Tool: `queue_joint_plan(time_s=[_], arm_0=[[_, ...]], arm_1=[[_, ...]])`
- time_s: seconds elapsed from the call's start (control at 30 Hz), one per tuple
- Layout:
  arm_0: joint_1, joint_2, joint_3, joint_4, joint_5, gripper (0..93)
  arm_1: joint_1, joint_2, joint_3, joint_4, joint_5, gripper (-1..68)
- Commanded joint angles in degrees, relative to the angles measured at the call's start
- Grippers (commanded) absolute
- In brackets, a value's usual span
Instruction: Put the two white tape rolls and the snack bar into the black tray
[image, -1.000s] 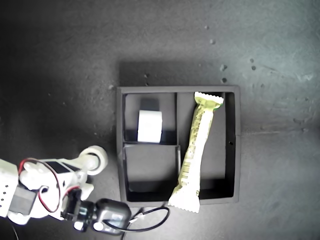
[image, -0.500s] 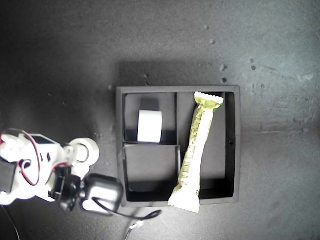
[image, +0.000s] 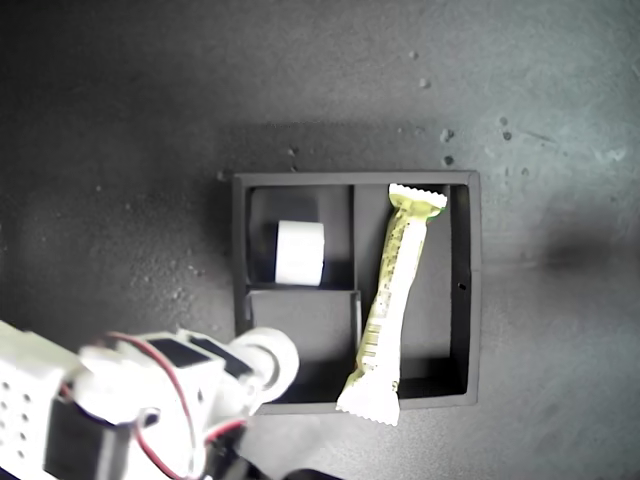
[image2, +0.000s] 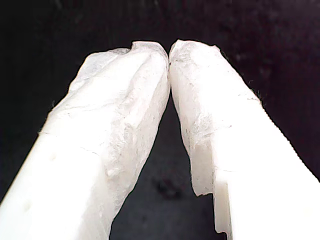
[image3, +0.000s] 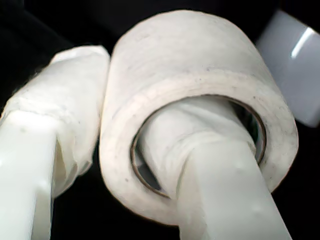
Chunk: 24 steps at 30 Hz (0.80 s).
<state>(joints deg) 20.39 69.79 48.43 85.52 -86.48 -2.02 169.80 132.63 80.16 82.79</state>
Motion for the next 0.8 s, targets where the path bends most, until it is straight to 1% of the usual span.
queue_joint_plan(time_s=[0.0, 0.03, 0.1, 0.13, 0.27, 0.4, 0.6, 0.63, 0.7, 0.77], arm_0=[[0.6, -11.1, -20.5, 8.8, -1.1, 0.0], [0.8, -15.6, -27.6, 12.5, -1.2, 0.0], [1.0, -28.1, -49.5, 20.0, -1.1, 0.0], [1.0, -30.0, -52.1, 19.8, 0.0, 0.0], [0.0, -30.1, -48.1, 19.8, -1.1, 0.0], [-0.3, -31.1, -47.9, 19.8, -1.8, 0.0], [-0.4, -31.6, -47.8, 19.8, -2.3, 0.0], [-0.4, -31.6, -47.6, 19.8, -2.3, 1.7], [-0.4, -30.7, -46.0, 19.8, -2.4, 9.7], [-0.2, -29.4, -43.9, 19.8, -2.6, 14.0]], arm_1=[[-0.2, 8.9, 11.3, -8.0, 1.7, -0.3], [-0.2, 11.0, 13.8, -9.8, 1.5, -0.3], [-0.5, 12.7, 17.1, -12.8, 0.2, -0.3], [-1.0, 12.7, 18.2, -14.2, -0.4, -0.3], [-3.3, 12.7, 20.7, -18.5, -2.6, -0.3], [-4.8, 12.7, 21.1, -19.1, -3.3, -0.3], [-5.3, 12.7, 21.5, -19.3, -3.7, -0.3], [-5.3, 12.7, 21.7, -19.4, -3.8, -0.3], [-5.4, 12.7, 22.0, -19.5, -3.9, -0.3], [-5.3, 12.7, 22.1, -19.5, -3.7, -0.3]])
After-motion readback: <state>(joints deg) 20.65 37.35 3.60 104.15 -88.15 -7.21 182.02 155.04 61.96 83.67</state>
